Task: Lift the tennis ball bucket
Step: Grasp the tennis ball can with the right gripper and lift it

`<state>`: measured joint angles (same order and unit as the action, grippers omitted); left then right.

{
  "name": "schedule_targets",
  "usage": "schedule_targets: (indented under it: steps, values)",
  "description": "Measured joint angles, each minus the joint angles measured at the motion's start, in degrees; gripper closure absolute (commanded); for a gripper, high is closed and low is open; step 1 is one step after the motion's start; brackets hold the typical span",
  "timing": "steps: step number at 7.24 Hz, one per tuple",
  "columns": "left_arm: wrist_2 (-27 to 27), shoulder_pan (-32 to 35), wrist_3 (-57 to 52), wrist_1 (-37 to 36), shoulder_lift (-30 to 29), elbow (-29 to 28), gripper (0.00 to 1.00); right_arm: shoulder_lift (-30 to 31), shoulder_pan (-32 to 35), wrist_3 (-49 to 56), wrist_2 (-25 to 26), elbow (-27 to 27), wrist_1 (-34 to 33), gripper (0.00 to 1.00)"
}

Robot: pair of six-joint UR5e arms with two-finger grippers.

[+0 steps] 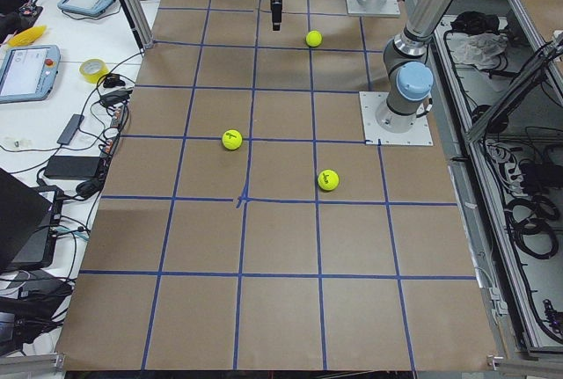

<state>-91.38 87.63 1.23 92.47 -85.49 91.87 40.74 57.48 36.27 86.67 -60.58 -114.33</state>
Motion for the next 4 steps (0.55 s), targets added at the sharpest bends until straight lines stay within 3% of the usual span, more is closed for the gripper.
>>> schedule_targets:
  steps: [4]
  values:
    - [-0.6,0.0,-0.1,0.3,0.1,0.0,0.0,-1.4,-0.2,0.2,0.0,-0.4,-0.2,0.01]
